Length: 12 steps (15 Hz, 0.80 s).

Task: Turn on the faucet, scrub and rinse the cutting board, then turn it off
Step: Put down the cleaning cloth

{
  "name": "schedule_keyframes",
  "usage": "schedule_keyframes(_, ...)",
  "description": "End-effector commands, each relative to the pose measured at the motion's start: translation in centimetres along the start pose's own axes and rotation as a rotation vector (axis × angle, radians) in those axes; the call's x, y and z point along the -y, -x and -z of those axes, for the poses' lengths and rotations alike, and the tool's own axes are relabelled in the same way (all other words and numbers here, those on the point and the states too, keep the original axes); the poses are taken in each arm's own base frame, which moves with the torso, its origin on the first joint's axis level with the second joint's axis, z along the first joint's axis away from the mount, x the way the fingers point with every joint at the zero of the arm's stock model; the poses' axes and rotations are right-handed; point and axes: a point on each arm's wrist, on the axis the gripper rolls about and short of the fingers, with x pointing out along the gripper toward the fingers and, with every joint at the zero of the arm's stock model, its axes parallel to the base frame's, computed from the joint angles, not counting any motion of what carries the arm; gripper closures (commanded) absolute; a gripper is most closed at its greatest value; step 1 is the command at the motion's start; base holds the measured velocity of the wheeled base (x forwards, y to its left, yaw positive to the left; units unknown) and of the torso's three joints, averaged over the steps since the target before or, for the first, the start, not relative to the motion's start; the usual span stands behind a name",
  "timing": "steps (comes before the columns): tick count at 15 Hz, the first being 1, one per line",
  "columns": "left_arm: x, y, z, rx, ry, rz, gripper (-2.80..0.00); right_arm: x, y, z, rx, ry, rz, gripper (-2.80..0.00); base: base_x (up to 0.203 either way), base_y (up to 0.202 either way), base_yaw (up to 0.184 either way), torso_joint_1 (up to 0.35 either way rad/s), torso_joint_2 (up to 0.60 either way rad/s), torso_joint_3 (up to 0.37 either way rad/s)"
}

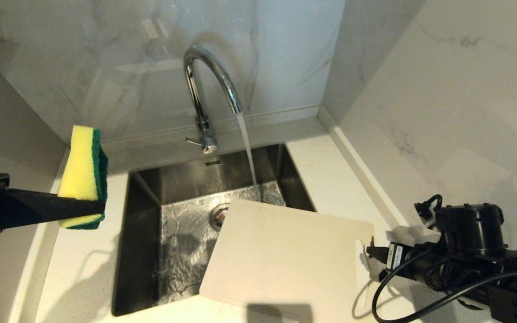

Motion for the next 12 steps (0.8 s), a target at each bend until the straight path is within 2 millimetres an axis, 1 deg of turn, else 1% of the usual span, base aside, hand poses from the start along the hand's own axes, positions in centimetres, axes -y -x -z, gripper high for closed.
schedule_keyframes(1,0.1,0.0,-0.1,-0.002,0.001,0.017,0.0,-1.0,4.6,-1.9,0.035,0.004,-0.018,-2.8,0.0,0.0,0.0,0.0,0.0,0.0)
schedule_keyframes(2,0.1,0.1,-0.1,-0.001,-0.001,0.026,0.0,-1.8,6.7,-3.3,0.039,0.008,-0.028,-2.8,0.0,0.0,0.0,0.0,0.0,0.0)
schedule_keyframes(4,0.1,0.1,-0.1,-0.002,0.0,0.025,0.0,-3.0,10.5,-5.2,0.046,0.02,-0.054,-2.8,0.0,0.0,0.0,0.0,0.0,0.0)
schedule_keyframes(5,0.1,0.1,-0.1,-0.003,0.0,0.025,0.0,-3.6,12.3,-5.9,0.05,0.027,-0.068,0.0,0.0,0.0,0.0,0.0,0.0,0.0)
schedule_keyframes(6,0.1,0.1,-0.1,-0.002,0.0,0.025,0.0,-4.0,13.8,-6.5,0.051,0.032,-0.076,0.0,0.0,0.0,0.0,0.0,0.0,0.0)
schedule_keyframes(8,0.1,0.1,-0.1,-0.001,-0.001,0.027,0.0,-4.3,16.2,-7.2,0.067,0.037,-0.086,0.0,0.0,0.0,0.0,0.0,0.0,0.0)
schedule_keyframes(9,0.1,0.1,-0.1,-0.001,-0.001,0.029,0.0,-4.3,17.1,-7.2,0.074,0.037,-0.09,0.0,0.0,0.0,0.0,0.0,0.0,0.0)
schedule_keyframes(12,0.2,0.3,0.1,-0.001,-0.001,0.03,0.0,-4.2,18.6,-7.0,0.118,0.01,-0.11,0.0,0.0,0.0,0.0,0.0,0.0,0.0)
